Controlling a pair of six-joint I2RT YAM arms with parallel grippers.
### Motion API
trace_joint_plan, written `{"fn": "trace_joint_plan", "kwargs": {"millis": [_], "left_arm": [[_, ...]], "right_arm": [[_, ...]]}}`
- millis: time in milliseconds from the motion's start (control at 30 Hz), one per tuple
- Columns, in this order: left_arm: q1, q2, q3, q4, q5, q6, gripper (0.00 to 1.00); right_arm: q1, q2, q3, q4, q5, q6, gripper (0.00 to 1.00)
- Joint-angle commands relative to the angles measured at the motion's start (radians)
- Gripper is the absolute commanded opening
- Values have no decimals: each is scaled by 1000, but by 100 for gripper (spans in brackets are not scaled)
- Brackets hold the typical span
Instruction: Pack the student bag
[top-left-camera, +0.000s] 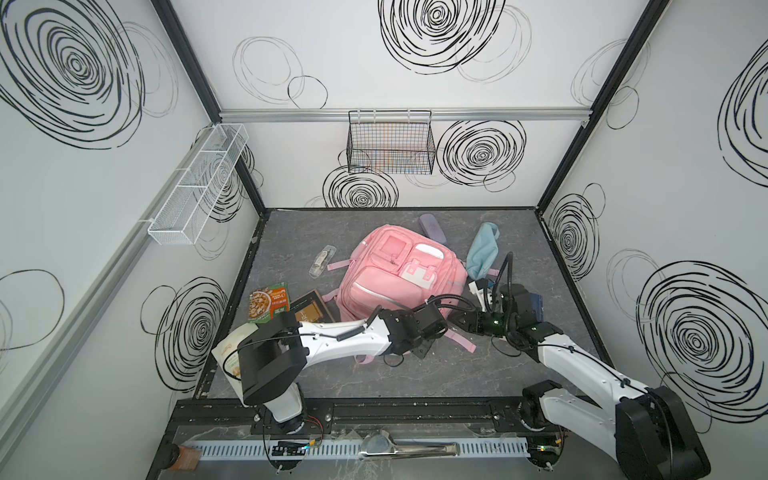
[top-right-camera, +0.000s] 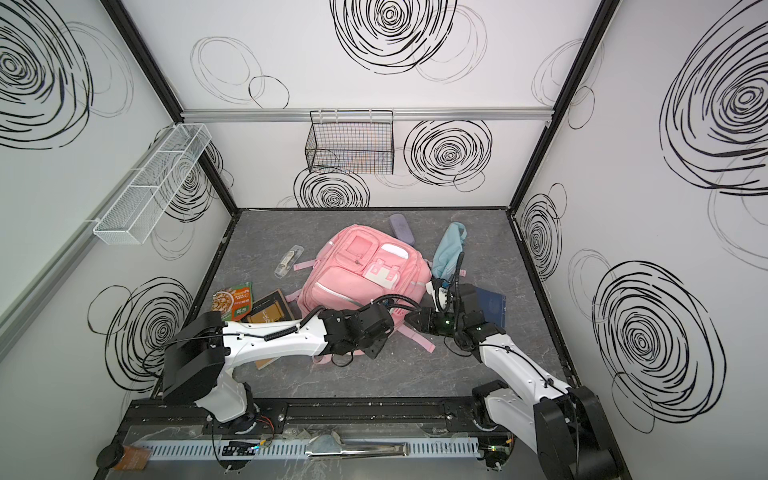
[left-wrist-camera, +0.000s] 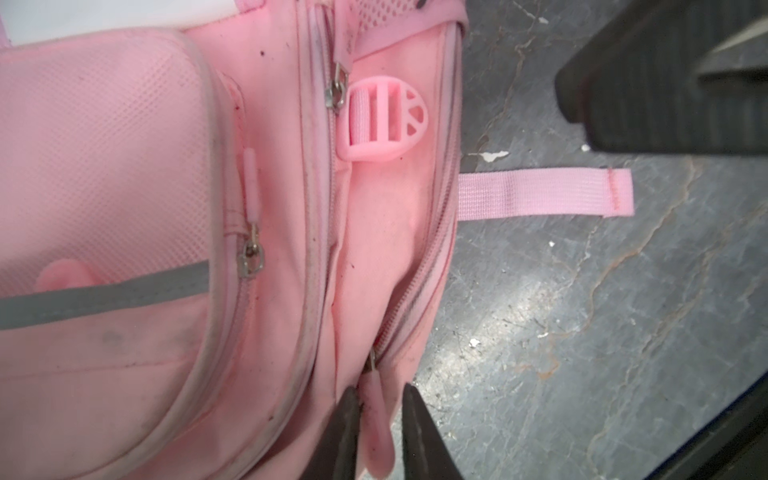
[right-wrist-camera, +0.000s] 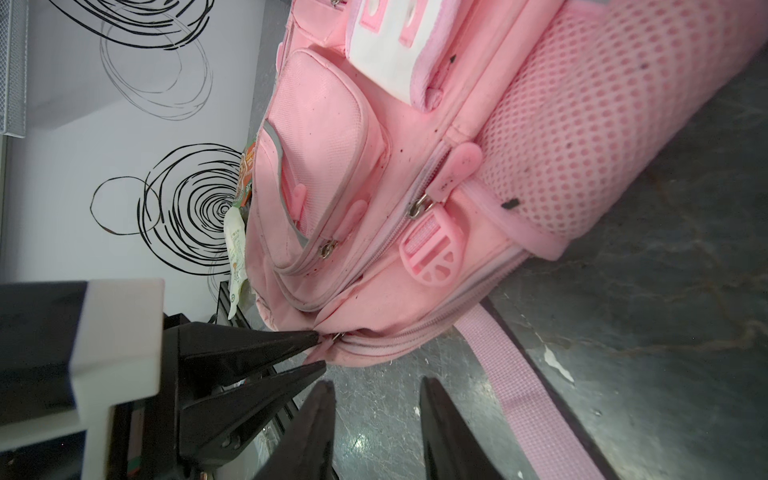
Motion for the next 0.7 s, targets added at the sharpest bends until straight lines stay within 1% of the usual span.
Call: {"fn": "trace_joint_plan", "kwargs": {"millis": [0,167,400,467,667], "left_arm": [[13,5,3,-8,-4,0,27],[16,11,-16,0,6,2,25],[17,33,-15,-14,9,23,26],[16,39,-19,-16,15,50,25],[16,38,-52,-11,6,53,24]], "right_arm": [[-6,6,15,-9,-12,-14,38],[-7,14,18,-8,-18,-12,38],[-7,17,20,-4,-21,-13,37],[-7,16,20,-4,-24,-14,37],[-7,12,13,0,-27,-11,37]]}}
